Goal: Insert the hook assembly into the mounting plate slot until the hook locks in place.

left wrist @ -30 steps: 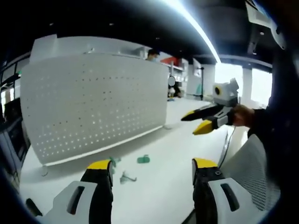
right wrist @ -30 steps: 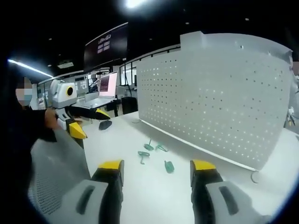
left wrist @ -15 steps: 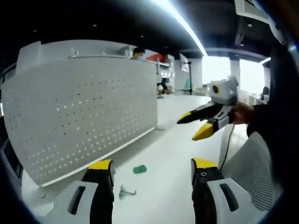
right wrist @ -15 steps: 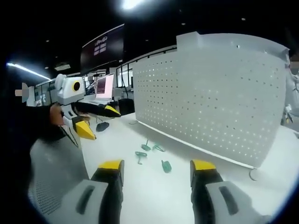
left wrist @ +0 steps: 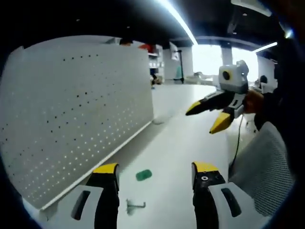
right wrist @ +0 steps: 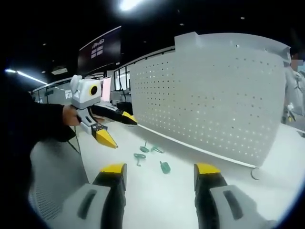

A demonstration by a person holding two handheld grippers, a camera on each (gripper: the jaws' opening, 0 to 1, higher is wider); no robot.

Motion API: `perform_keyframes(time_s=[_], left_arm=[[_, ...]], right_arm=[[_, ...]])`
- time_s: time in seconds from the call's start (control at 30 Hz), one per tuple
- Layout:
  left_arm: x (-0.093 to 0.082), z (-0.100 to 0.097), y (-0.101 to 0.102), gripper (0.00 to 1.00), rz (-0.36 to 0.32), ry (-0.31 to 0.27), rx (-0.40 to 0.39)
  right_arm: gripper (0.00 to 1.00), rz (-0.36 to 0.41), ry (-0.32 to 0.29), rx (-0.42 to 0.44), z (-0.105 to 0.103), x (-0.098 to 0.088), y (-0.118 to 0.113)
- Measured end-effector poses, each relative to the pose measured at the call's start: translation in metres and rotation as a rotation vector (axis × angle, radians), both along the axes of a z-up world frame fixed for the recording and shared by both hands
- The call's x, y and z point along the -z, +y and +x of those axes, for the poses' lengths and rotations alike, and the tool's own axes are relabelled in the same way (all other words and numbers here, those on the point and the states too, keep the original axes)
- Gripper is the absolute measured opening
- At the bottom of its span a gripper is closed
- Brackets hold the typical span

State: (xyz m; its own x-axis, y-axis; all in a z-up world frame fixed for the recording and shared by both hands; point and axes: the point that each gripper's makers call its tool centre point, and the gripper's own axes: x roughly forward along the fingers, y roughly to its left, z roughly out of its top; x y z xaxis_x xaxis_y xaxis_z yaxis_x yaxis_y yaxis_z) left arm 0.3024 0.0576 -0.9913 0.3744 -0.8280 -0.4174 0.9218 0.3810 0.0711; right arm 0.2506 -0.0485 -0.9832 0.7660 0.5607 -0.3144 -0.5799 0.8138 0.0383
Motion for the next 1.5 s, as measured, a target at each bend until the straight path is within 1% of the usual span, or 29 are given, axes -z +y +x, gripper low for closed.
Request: perform_keyframes(time_s=[0.13,0.23,0.33,0.5,0.6,0.77,0.83,1.03,1.13,1.2,1.27,1.33,1.5], left_arm=[[0.010,0.006,-0.005,0.61,0.020,0.009,0.018],[0.022,0.011,-0.008,0.59,0.052,0.025,0.030],[0.029,0.013,-0.011,0.58,0.071,0.027,0.043],[0.041,0.020,-0.023,0.54,0.100,0.034,0.080],[0.048,0.022,-0.029,0.53,0.121,0.044,0.106],[0.061,0.024,-0.037,0.49,0.153,0.045,0.136],[0.066,0.027,-0.038,0.47,0.177,0.026,0.144],[0.075,0.035,-0.043,0.39,0.220,-0.015,0.163],[0.079,0.041,-0.044,0.34,0.243,-0.038,0.169],[0.082,0.041,-0.046,0.29,0.264,-0.065,0.191],[0.086,0.041,-0.047,0.27,0.302,-0.089,0.216],[0.089,0.040,-0.049,0.25,0.323,-0.113,0.235],[0.095,0.042,-0.050,0.20,0.361,-0.141,0.254]], right_arm=[[0.54,-0.001,0.001,0.002,-0.001,0.000,0.000],[0.54,-0.002,0.007,0.009,-0.002,0.002,-0.002],[0.54,0.000,0.009,0.014,-0.003,0.003,-0.003],[0.54,-0.001,0.008,0.023,-0.004,0.003,-0.004],[0.54,0.000,0.009,0.032,-0.004,0.002,-0.005],[0.54,0.000,0.013,0.042,-0.006,0.004,-0.007],[0.54,0.000,0.016,0.046,-0.006,0.004,-0.008],[0.54,-0.002,0.021,0.047,-0.005,0.006,-0.009],[0.54,-0.003,0.021,0.045,-0.005,0.005,-0.009],[0.54,-0.003,0.022,0.045,-0.004,0.005,-0.010],[0.54,-0.003,0.022,0.047,-0.004,0.005,-0.012],[0.54,-0.003,0.022,0.049,-0.003,0.005,-0.013],[0.53,0.000,0.024,0.050,-0.004,0.005,-0.015]])
